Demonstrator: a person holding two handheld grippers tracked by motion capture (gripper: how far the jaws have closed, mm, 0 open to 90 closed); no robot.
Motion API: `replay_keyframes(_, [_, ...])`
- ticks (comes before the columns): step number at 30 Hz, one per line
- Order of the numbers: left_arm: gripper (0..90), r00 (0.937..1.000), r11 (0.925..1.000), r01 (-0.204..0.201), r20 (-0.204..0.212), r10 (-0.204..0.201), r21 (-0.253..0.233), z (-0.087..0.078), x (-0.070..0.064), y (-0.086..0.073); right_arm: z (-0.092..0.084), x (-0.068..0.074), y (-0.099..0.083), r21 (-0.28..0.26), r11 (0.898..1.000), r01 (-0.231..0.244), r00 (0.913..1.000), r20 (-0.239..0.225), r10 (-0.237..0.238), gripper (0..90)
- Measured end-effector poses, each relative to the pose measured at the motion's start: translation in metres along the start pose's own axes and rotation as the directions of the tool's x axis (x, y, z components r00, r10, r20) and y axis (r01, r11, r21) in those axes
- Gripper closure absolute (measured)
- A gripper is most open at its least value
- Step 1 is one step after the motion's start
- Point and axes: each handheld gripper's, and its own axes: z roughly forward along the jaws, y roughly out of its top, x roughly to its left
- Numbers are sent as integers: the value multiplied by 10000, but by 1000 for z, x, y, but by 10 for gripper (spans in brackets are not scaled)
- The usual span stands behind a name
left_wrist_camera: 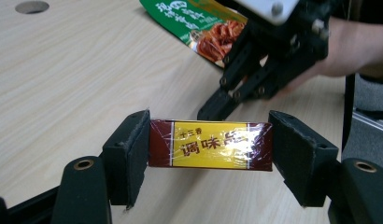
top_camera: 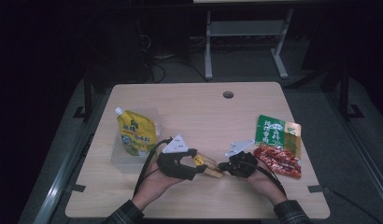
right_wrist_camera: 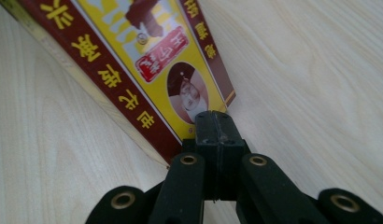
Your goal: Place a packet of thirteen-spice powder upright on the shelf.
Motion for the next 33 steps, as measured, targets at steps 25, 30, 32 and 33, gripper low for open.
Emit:
replay_keyframes(25, [313,9989,9985,-235,398,256,-504,29,-13,25,-10,-8,-7,-192,9987,-467,9983,351,474,891])
replay_keyframes(30, [307,9978,9983,-256,596,287,-527,36,-16,25,-15,-10,-11,-333,9977,-594,9971,460,609,859])
replay_keyframes(32, [299,9977,9982,-280,596,311,-522,36,-16,26,-18,-11,-12,-395,9957,-839,9946,572,861,842])
replay_keyframes(33, [293,9977,9981,-263,610,297,-551,37,-16,26,-19,-11,-13,-484,9941,-966,9934,577,994,843])
